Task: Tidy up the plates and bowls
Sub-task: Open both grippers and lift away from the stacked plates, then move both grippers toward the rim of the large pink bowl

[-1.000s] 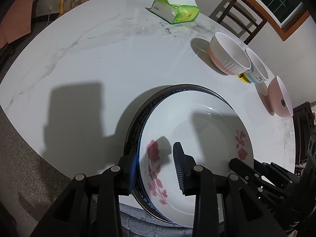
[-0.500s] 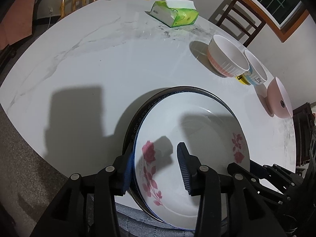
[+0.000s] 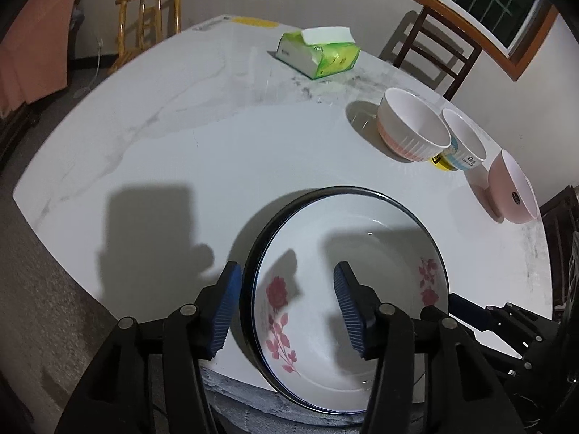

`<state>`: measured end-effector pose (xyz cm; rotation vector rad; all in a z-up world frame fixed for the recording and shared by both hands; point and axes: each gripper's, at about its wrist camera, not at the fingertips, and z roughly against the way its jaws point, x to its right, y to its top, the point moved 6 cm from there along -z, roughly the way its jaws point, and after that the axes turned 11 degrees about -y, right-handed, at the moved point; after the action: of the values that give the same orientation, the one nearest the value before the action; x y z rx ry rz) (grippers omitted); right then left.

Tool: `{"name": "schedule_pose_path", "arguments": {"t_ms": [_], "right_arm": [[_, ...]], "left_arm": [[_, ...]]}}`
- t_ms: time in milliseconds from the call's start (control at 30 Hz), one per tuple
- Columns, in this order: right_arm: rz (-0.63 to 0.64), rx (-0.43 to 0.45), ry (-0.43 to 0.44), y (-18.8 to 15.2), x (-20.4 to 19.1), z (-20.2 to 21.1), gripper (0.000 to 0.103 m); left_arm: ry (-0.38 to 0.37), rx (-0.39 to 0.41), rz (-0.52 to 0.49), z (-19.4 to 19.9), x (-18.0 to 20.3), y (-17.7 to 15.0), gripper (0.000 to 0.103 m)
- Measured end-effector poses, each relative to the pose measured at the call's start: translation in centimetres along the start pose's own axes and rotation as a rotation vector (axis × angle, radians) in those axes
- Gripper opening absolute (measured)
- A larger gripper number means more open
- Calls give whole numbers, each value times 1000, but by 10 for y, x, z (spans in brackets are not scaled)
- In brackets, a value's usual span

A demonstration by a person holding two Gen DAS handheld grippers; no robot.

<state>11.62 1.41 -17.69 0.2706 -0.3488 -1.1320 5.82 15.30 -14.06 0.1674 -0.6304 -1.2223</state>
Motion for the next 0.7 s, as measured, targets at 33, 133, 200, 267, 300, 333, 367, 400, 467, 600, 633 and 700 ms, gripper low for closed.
{"name": "schedule_pose_path", "arguments": {"t_ms": [33, 133, 200, 267, 300, 333, 367, 400, 467, 600, 633, 700], "right_arm": [[2, 8, -2, 0, 1, 2, 31], [-11, 33, 5, -2, 7, 10, 31], [-25, 50, 5, -3, 13, 14, 31], [-37, 71, -7, -3, 20, 19, 31], [-44, 82, -22, -3, 24, 21, 31], [-51, 99, -41, -4, 30, 25, 31], [-56, 112, -56, -4, 35, 27, 31], [-62, 124, -75, -5, 43, 29, 31], [-78, 133, -90, -5, 54, 30, 31], [-103, 124, -117, -10, 81, 31, 31], [-106, 126, -133, -12, 89, 31, 31], [-125, 133, -159, -15, 107, 32, 31]], "left_arm": [[2, 3, -4, 1, 2, 0, 49], [5, 10, -21, 3, 10, 1, 50], [5, 15, -37, 3, 18, 2, 52], [12, 15, -60, 3, 29, 2, 58], [13, 17, -69, 2, 33, 2, 58], [13, 18, -77, 2, 37, 2, 59], [12, 18, -86, 1, 42, 2, 60], [9, 17, -94, 0, 48, 2, 60], [7, 13, -110, -4, 59, 1, 61], [10, -8, -154, -11, 81, -3, 62], [12, -18, -180, -14, 88, -3, 64], [28, -17, -212, -16, 97, -3, 66]]}}
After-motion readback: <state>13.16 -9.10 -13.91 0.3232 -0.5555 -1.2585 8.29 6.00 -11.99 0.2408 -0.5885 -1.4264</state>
